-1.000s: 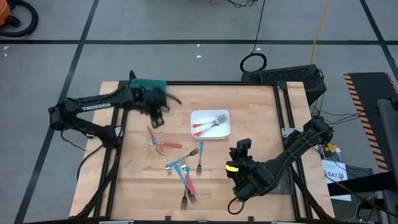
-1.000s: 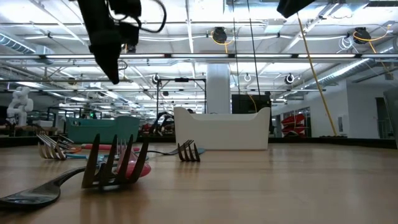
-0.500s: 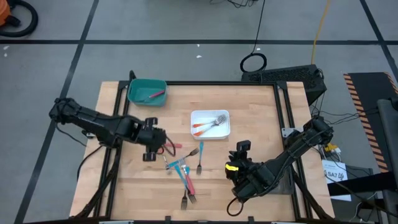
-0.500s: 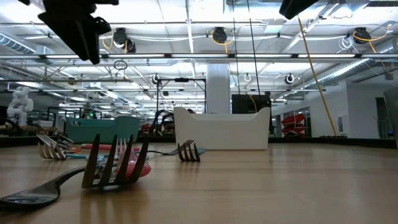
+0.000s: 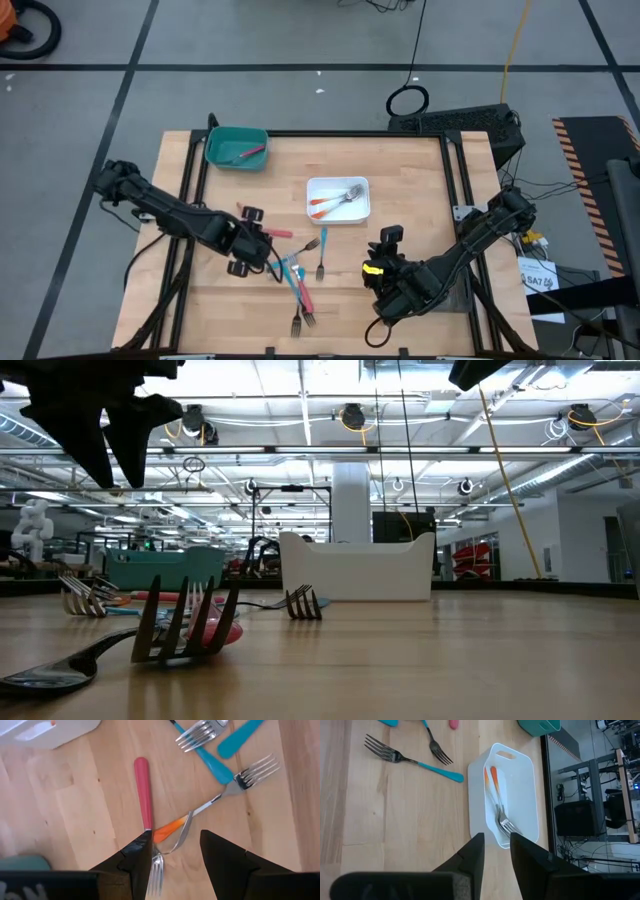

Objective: Sort silverware by color (type)
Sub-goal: Put the pink fork into the blue bin

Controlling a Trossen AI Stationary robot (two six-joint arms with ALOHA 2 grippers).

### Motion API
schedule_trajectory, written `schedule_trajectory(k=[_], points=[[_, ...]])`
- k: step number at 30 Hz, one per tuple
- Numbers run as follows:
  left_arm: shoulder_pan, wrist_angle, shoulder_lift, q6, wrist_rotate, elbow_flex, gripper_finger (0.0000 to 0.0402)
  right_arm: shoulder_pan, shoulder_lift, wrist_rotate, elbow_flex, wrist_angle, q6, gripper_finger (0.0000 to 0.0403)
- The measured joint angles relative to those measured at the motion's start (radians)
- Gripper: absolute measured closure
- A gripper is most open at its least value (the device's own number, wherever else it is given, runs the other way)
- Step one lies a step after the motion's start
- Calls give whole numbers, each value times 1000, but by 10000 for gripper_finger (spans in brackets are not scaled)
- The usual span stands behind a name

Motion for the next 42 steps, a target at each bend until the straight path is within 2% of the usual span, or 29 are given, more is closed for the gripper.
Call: schedule_trajectory(k=[5, 15, 30, 33, 42], points=[[22, 57, 4, 26, 2, -31, 227, 0, 0, 0, 0, -1, -4, 314], [70, 240, -5, 10, 32, -289, 227, 0, 0, 1, 0, 0, -23, 314], [76, 448, -5, 33, 58, -425, 228, -16, 0, 3, 0, 41, -48, 314], [76, 471, -5, 59, 78, -439, 245, -16, 0, 3, 0, 46, -53, 314], [75, 477, 17, 62, 92, -443, 336, -16, 0, 3, 0, 46, -53, 314]])
